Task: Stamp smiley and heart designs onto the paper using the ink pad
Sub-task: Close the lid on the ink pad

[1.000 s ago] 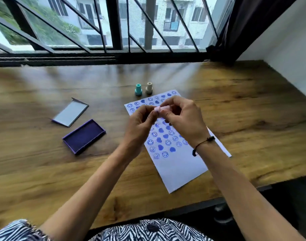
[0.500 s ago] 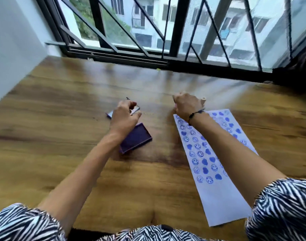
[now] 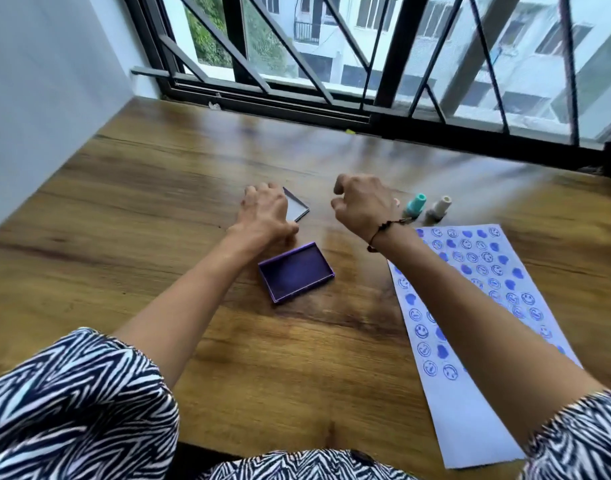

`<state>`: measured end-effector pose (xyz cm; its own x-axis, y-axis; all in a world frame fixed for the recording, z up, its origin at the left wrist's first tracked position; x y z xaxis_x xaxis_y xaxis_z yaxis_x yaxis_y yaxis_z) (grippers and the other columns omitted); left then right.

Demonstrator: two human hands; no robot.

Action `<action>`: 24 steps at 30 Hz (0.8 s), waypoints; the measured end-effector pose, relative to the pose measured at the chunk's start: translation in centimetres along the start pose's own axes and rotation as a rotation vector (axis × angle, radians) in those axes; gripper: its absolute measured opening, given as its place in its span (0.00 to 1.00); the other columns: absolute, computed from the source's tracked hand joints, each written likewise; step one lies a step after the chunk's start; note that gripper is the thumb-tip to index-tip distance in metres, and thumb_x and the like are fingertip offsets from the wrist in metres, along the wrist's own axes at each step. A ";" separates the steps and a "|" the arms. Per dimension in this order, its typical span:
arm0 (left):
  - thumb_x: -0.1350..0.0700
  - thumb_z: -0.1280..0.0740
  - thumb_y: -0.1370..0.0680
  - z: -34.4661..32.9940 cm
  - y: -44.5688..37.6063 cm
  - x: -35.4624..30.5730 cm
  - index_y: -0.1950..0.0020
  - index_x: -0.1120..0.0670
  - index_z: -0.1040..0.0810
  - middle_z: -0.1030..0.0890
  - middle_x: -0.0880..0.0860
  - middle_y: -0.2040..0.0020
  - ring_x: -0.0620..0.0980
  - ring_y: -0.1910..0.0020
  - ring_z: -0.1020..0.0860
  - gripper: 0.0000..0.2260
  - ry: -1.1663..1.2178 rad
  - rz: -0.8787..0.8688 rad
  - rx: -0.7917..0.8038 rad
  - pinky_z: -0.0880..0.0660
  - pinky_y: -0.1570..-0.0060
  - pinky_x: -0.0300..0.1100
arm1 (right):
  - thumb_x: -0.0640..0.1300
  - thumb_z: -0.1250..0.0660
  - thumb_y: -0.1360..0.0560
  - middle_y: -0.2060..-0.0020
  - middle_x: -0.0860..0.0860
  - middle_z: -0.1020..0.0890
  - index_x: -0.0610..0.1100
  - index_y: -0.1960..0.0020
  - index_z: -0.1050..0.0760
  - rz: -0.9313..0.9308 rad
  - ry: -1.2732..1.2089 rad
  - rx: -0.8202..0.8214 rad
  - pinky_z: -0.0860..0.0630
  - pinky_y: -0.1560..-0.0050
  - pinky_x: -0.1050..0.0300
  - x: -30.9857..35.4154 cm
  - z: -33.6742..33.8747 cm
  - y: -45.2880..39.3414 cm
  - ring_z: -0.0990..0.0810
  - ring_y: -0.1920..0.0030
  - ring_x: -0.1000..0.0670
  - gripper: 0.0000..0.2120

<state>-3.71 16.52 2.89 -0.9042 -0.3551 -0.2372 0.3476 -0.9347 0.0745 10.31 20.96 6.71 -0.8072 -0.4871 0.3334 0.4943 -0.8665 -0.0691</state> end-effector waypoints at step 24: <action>0.53 0.27 0.35 2.2 12.6 1.2 0.39 0.63 0.39 0.28 0.59 0.41 0.52 0.42 0.26 0.33 0.845 -0.356 -0.396 0.29 0.40 0.41 | 0.56 0.36 0.35 0.49 0.41 0.23 0.43 0.38 0.30 -0.201 -1.386 0.684 0.28 0.45 0.53 5.6 -0.9 9.1 0.23 0.54 0.46 0.28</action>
<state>-0.96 4.25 5.66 -0.5517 0.2164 -0.8055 0.2872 -0.8574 -0.4270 10.02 10.28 7.07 -0.1488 0.4381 0.8865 0.7776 -0.5021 0.3786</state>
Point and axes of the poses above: each hand's wrist, its own y-axis away from the middle knuckle, its own z-axis out of the back of the hand, x = y × z, the point moved 4 cm from there along -y, towards the middle knuckle
